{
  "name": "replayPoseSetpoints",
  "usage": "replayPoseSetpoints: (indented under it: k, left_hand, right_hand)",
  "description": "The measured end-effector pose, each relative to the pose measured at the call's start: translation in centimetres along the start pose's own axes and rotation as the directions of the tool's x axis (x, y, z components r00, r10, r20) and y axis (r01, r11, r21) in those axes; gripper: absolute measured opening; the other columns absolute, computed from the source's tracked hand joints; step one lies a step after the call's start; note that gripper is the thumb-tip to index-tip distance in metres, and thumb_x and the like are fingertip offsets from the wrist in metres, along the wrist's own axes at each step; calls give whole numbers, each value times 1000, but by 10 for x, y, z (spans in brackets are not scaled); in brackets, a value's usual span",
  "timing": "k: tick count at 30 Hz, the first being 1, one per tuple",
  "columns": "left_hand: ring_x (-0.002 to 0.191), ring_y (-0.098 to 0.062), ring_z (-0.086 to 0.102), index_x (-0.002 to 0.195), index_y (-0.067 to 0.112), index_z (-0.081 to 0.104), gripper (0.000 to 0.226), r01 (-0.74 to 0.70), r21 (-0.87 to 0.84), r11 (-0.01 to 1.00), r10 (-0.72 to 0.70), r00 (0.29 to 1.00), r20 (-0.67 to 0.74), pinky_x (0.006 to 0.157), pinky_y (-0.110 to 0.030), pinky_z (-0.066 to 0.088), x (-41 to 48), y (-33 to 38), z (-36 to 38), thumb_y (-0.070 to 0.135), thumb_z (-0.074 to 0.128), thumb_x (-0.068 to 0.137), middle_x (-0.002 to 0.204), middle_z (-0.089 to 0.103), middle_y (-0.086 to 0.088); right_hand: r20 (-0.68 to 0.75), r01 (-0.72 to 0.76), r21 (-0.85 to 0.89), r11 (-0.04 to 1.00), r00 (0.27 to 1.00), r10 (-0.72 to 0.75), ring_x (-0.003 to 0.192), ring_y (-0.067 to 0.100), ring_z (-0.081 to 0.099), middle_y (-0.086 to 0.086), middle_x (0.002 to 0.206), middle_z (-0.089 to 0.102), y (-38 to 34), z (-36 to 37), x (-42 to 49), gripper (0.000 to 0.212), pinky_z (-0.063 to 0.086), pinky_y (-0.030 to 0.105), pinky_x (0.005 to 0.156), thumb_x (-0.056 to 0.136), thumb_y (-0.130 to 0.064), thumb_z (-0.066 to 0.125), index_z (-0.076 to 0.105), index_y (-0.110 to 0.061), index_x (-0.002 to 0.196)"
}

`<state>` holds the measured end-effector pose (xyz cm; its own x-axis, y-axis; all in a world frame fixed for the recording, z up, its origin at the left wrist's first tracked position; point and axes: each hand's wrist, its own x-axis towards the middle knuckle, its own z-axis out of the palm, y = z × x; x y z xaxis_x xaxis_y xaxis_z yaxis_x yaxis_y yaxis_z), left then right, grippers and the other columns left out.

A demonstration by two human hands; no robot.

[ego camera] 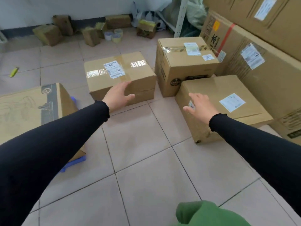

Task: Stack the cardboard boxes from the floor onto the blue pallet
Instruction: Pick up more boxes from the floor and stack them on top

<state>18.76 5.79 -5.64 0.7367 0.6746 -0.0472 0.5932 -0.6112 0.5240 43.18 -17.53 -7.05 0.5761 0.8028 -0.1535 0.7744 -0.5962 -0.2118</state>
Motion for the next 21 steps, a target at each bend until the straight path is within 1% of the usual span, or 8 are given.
replayPoseSetpoints:
  k: [4, 9, 12, 17, 21]
  left_hand:
    - [148, -22, 33, 158, 14, 33, 68, -27, -50, 998, 30, 998, 53, 117, -32, 25, 23, 58, 50, 36, 60, 99, 162, 36, -5]
    - [149, -22, 32, 159, 16, 30, 70, -29, -137, 990, 47, 990, 135, 117, -34, 26, 42, 127, 112, 37, 59, 100, 163, 35, -5]
    - [149, -22, 32, 160, 15, 27, 72, -6, -166, 986, 38, 982, 186, 117, -35, 27, 53, 158, 144, 40, 58, 100, 164, 32, -5]
    - [152, -24, 26, 163, 11, 14, 86, 134, -274, 952, -51, 955, 292, 117, -35, 26, 71, 192, 186, 50, 56, 98, 168, 22, -7]
    - [153, -24, 22, 163, 10, -3, 102, 283, -400, 872, -148, 930, 335, 116, -34, 27, 81, 209, 216, 51, 61, 95, 170, 14, -7]
  right_hand:
    - [-28, -100, -24, 995, 995, 99, 148, 34, 32, 15, 160, 39, 79, -13, -3, 73, 30, 47, 118, 101, -47, 53, 31, -9, 159]
    - [-51, -231, -17, 973, 972, 230, 139, 41, 39, 17, 156, 45, 167, -22, -3, 72, 37, 49, 110, 100, -47, 56, 37, -8, 156]
    - [-58, -298, -14, 954, 953, 297, 137, 43, 40, 20, 155, 45, 210, -25, -3, 70, 36, 50, 109, 100, -44, 57, 38, -6, 155]
    - [-43, -405, -22, 914, 914, 403, 142, 44, 35, 20, 161, 36, 272, -21, -5, 76, 36, 53, 111, 101, -50, 52, 31, -5, 158]
    - [-20, -460, 13, 888, 888, 460, 147, 42, 30, 18, 165, 29, 304, -14, -4, 79, 33, 53, 115, 101, -53, 49, 26, -7, 160]
